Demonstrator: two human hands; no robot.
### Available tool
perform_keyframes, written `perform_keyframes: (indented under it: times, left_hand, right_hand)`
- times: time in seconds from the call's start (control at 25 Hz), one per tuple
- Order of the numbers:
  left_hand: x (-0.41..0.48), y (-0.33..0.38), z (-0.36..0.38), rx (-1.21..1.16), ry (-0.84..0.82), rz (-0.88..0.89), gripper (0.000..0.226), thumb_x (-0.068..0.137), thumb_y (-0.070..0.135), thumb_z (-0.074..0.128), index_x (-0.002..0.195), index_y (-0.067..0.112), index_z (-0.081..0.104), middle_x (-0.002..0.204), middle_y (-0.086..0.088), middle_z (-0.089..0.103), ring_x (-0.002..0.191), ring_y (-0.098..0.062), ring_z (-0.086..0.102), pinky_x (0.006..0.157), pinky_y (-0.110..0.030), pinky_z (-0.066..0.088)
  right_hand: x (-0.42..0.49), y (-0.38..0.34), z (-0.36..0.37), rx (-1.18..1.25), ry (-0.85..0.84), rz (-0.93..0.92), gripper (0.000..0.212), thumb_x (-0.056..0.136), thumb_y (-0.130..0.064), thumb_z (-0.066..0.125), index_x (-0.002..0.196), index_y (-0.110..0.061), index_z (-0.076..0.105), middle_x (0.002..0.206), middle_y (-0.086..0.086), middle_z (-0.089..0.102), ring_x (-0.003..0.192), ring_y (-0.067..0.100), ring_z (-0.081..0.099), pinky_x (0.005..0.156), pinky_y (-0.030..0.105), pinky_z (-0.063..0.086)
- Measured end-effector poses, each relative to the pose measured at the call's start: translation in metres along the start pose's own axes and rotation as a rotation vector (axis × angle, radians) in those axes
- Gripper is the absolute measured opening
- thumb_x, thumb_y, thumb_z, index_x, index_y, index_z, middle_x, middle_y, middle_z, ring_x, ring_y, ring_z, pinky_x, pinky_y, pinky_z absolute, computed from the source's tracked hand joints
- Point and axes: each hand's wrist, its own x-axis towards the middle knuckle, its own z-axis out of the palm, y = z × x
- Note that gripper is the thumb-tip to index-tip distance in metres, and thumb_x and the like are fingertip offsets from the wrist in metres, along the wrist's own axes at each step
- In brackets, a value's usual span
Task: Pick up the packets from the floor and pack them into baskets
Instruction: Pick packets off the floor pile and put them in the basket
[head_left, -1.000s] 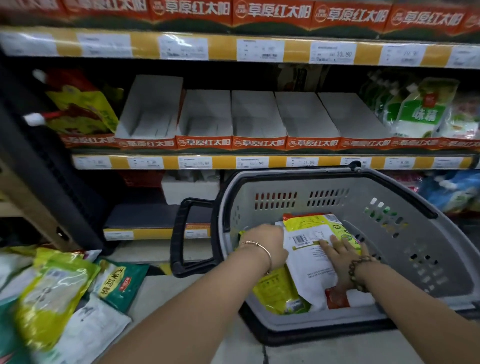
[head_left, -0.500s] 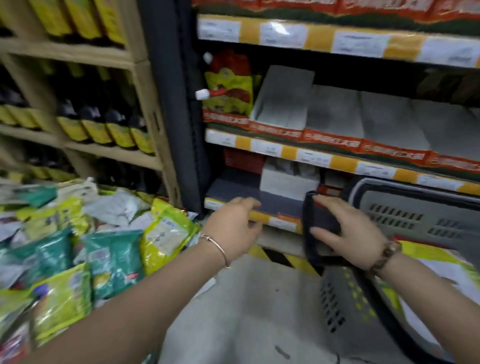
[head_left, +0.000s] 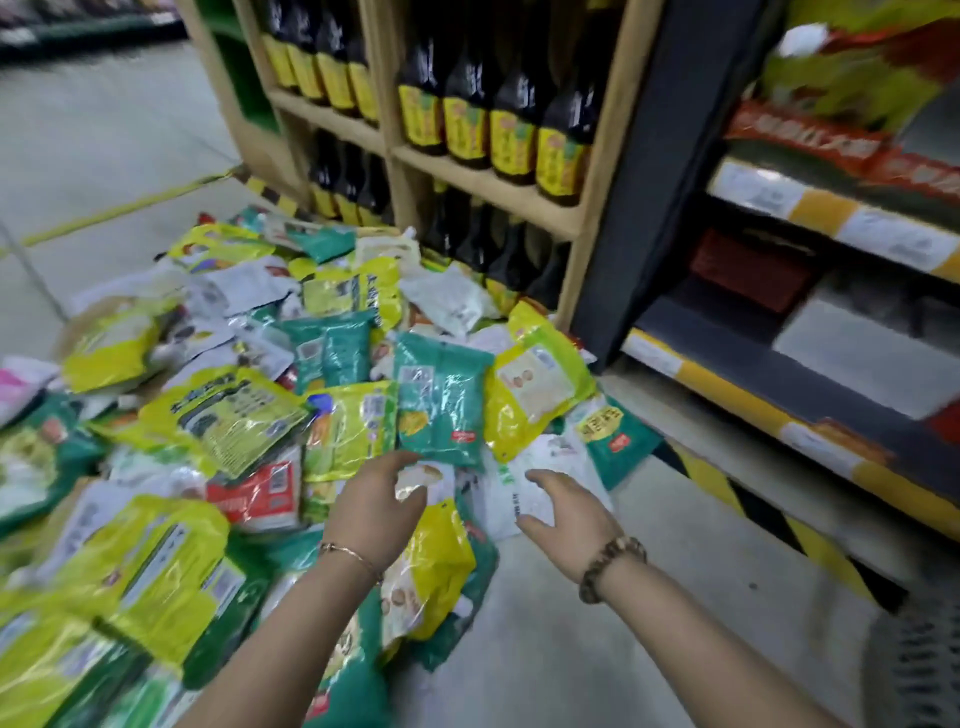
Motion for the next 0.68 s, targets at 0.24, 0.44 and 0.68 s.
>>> perform_keyframes:
  times: [0.24,0.44,0.68]
  left_hand:
    - [-0.009,-0.065,0.006,-0.093,-0.005,-0.146,0.036,0.088,0.016,0.060,0.123,0.014,0.058,0.125,-0.004,0.060,0.110,-0.021,0.058,0.090,-0.031,0.046]
    - [-0.004,-0.093,0.019,-0.208,-0.035,-0.231,0.033,0.086,0.013,0.061,0.119,0.013,0.061,0.118,-0.004,0.064,0.102,-0.018,0.060,0.091,-0.029,0.047]
    - [-0.002,-0.096,0.020,-0.356,-0.227,-0.155,0.047,0.082,0.018,0.070,0.125,0.020,0.053,0.122,0.006,0.056,0.112,-0.007,0.050,0.090,-0.015,0.039]
  right_hand:
    - [0.040,-0.026,0.103,0.234,-0.217,0.339,0.064,0.083,-0.041,0.066,0.134,-0.010,0.042,0.135,0.008,0.051,0.122,0.026,0.050,0.096,0.031,0.042]
    - [0.056,-0.014,0.142,0.473,-0.079,0.483,0.041,0.077,-0.036,0.074,0.105,-0.007,0.065,0.110,0.012,0.067,0.100,0.029,0.062,0.085,0.036,0.050]
    - [0.034,-0.027,0.089,0.801,0.049,-0.009,0.042,0.082,0.003,0.065,0.061,-0.015,0.034,0.056,-0.006,0.039,0.056,0.008,0.038,0.055,0.027,0.030]
